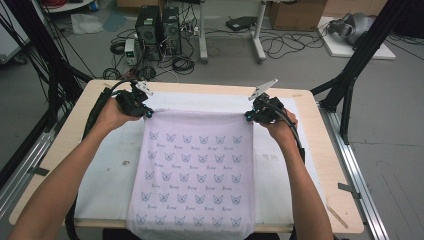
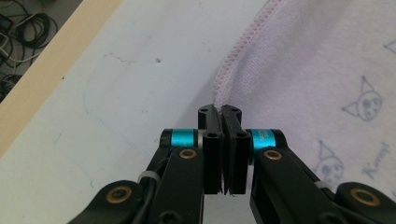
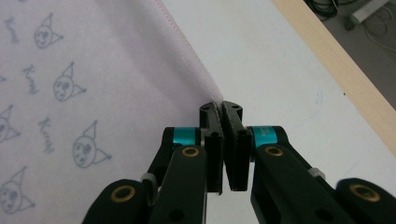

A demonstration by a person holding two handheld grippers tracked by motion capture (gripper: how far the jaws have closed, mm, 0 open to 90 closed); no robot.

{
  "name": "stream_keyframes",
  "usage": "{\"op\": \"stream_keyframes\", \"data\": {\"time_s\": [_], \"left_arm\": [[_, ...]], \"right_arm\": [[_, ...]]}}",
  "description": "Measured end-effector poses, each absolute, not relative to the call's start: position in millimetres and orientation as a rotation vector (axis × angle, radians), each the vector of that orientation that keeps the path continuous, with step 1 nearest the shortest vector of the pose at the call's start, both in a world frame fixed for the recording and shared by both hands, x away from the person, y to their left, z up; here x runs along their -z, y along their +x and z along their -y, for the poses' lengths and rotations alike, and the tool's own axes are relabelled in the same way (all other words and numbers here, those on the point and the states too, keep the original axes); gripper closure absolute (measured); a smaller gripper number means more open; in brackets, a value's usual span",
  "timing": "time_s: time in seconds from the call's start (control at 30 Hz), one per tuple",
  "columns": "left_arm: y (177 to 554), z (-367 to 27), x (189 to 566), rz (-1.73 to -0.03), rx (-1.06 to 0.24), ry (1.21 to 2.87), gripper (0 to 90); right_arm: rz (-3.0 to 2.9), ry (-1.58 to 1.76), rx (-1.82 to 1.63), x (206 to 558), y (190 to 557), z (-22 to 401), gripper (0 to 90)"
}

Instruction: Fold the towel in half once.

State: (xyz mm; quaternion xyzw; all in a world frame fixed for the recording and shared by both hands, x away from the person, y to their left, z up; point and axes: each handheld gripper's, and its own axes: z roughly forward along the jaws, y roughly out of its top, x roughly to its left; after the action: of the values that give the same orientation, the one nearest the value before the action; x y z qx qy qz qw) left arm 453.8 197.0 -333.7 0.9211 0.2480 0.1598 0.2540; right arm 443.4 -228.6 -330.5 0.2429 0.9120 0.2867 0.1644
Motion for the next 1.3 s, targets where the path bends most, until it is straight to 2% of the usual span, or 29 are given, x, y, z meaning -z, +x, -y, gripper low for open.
{"op": "stream_keyframes", "data": {"time_s": [0.2, 0.5, 0.6, 0.67, 0.73, 0.77, 0.8, 0.83, 0.97, 1.13, 1.3], "left_arm": [[431, -199, 332, -0.609, -0.413, 2.486, 87.2], [383, -212, 329, -0.461, -0.38, 2.454, 87.1], [360, -217, 327, -0.366, -0.305, 2.459, 87.0], [338, -221, 327, -0.223, -0.209, 2.496, 87.0], [319, -225, 329, -0.074, -0.116, 2.504, 84.8], [313, -227, 329, -0.033, -0.117, 2.493, 76.3], [310, -229, 330, -0.045, -0.111, 2.479, 61.4], [310, -231, 330, -0.082, -0.102, 2.485, 45.4], [315, -235, 334, -0.129, -0.122, 2.494, 40.7], [332, -225, 357, -0.226, -0.142, 2.535, 40.9], [357, -221, 382, -0.367, -0.083, 2.56, 41.0]], "right_arm": [[-2.623, 0.658, -0.837, 326, 428, 232, 87.9], [-2.667, 0.571, -0.964, 328, 383, 239, 87.7], [-2.718, 0.483, -1.037, 329, 364, 242, 87.6], [-2.816, 0.274, -1.102, 329, 343, 243, 87.6], [-2.902, -0.003, -1.188, 332, 321, 244, 84.0], [-2.907, -0.012, -1.19, 333, 313, 245, 68.0], [-2.912, 0.023, -1.189, 335, 309, 246, 61.0], [-2.948, 0.06, -1.196, 336, 308, 249, 60.3], [-2.909, 0.151, -1.233, 339, 313, 252, 55.1], [-2.92, 0.317, -1.044, 353, 328, 243, 55.2], [-2.964, 0.481, -0.859, 374, 346, 231, 56.3]]}}
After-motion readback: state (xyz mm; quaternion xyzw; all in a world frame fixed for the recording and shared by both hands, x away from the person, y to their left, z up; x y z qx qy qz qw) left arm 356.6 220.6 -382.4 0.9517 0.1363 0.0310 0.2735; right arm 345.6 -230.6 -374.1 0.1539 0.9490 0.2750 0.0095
